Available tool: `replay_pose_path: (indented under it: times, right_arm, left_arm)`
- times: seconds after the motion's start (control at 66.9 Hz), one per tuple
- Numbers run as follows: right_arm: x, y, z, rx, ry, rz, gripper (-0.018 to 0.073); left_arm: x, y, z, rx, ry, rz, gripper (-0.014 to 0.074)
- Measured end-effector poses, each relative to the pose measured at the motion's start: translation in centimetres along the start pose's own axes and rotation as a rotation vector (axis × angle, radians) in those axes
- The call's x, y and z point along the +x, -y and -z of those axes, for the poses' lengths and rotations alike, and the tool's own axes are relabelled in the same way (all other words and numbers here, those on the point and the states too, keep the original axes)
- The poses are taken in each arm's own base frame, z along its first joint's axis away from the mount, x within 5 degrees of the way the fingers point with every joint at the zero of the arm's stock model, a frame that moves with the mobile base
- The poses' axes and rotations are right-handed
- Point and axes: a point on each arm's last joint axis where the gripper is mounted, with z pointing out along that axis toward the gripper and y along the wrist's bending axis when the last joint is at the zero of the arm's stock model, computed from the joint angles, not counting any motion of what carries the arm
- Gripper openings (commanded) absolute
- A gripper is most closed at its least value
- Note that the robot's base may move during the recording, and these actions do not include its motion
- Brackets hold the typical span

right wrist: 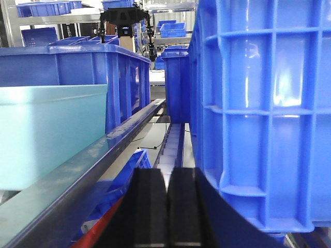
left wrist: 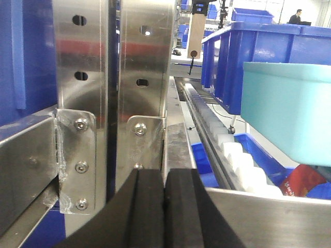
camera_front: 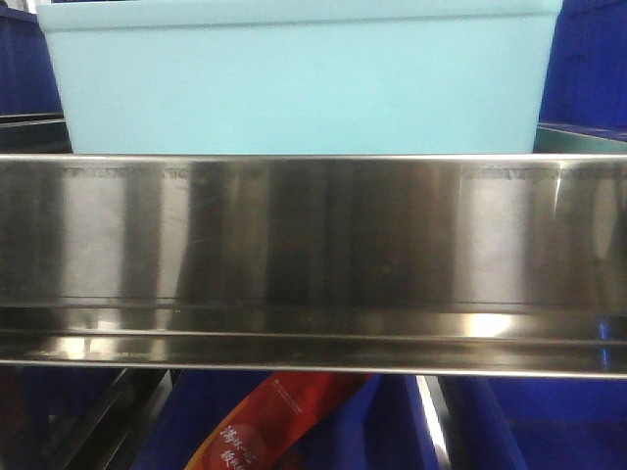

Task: Fetch blue bin and place on conveyor start

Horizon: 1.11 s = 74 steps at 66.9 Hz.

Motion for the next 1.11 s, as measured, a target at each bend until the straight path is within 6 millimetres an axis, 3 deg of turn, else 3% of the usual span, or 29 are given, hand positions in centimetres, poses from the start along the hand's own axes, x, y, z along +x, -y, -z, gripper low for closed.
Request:
replay_pose_path:
  times: [0.643, 1.106]
  right_arm:
    - [0.0, 0.0, 0.0, 0.000, 0.000, 0.013, -0.0162]
    - [-0.5, 0.0, 0.0, -0.001, 0.055, 0.015, -0.0162]
  left_arm:
    - [-0.1, 0.0, 0.0, 0.001, 0.011, -0.014, -0.0111]
    - [-1.4, 0.2, 0.1, 0.024, 0.151, -0.018, -0.0111]
